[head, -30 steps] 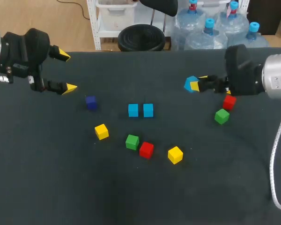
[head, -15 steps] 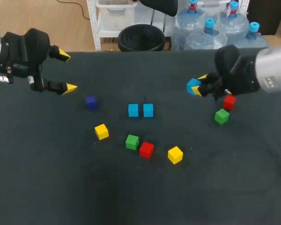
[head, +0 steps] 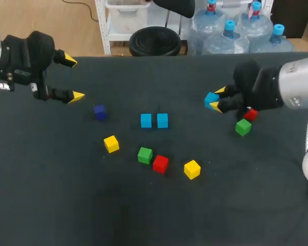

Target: Place the blue cubes, place green cubes on the blue cubes, place the yellow cubes on the green cubes, then place the red cubes on the yellow cubes, and place purple cube on the red cubes.

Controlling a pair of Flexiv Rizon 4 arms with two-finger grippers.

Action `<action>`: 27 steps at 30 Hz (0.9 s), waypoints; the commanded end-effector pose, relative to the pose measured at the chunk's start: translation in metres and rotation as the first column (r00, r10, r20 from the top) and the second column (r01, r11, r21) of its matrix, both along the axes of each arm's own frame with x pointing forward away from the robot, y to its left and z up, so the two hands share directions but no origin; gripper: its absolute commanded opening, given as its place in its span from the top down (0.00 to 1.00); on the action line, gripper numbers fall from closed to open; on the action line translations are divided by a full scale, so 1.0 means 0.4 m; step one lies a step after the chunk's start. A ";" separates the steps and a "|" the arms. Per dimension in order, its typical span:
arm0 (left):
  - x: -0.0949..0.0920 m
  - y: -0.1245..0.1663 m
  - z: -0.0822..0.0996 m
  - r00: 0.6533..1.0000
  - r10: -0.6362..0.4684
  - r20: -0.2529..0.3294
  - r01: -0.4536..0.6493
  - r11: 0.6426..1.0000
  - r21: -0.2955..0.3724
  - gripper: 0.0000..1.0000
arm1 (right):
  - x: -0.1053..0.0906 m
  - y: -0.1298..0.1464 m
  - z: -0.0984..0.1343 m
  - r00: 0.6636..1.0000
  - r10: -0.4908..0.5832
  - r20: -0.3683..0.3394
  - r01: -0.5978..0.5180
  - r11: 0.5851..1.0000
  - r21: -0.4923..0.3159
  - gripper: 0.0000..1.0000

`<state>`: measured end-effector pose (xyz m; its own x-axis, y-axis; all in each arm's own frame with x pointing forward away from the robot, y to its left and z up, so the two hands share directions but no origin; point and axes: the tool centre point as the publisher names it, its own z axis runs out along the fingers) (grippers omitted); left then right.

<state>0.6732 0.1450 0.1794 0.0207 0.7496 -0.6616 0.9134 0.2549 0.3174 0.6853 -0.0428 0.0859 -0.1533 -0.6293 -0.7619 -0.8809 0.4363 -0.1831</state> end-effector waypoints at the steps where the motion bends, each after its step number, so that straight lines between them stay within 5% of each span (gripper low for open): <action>1: -0.003 0.005 -0.003 1.000 -0.004 0.006 0.004 1.000 -0.007 0.00 | 0.018 -0.001 -0.014 0.741 0.566 -0.360 -0.518 0.824 0.229 1.00; 16: -0.003 0.005 -0.003 1.000 -0.004 0.006 0.004 1.000 -0.007 0.00 | 0.053 0.025 -0.055 0.644 0.671 -0.368 -0.650 0.733 0.200 1.00; 27: -0.003 0.005 -0.003 1.000 -0.004 0.006 0.004 1.000 -0.007 0.00 | 0.057 0.065 -0.079 0.521 0.766 -0.376 -0.737 0.626 0.254 1.00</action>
